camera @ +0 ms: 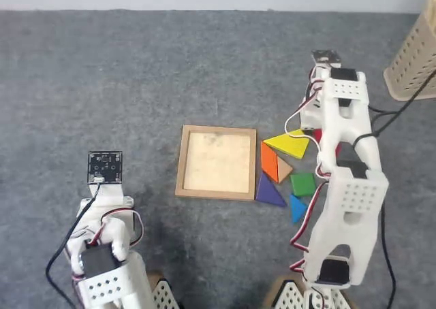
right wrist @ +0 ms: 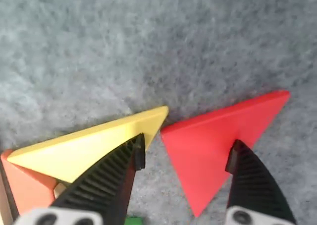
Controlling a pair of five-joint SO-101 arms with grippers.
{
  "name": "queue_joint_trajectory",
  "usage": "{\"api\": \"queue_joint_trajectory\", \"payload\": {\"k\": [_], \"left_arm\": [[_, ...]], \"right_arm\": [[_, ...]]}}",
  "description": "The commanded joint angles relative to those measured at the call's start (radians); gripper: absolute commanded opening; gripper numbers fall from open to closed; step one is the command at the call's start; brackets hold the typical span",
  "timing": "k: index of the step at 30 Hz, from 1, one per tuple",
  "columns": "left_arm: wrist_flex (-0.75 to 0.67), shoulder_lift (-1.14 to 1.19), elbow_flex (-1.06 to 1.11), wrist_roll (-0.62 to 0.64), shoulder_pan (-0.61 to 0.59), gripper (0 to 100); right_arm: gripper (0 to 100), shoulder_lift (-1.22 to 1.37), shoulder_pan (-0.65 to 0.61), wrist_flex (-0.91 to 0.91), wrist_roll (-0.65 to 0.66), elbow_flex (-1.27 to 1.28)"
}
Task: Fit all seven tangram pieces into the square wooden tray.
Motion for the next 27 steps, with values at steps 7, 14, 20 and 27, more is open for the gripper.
{"api": "queue_joint_trajectory", "payload": {"k": [7, 14, 20, 27], "left_arm": [[0.008, -0.014, -0.007, -0.005, -0.005, 1], [0.008, -0.014, -0.007, -0.005, -0.005, 1], [0.008, -0.014, -0.007, -0.005, -0.005, 1], [0.008, -0.014, -0.007, -0.005, -0.005, 1]], "right_arm": [[26.3, 0.079, 0.088, 0.038, -0.011, -0.054], [26.3, 0.088, 0.133, 0.079, 0.014, -0.052], [23.5, 0.09, 0.13, 0.081, 0.015, -0.052], [7.3, 0.084, 0.134, 0.071, 0.015, -0.052]]}}
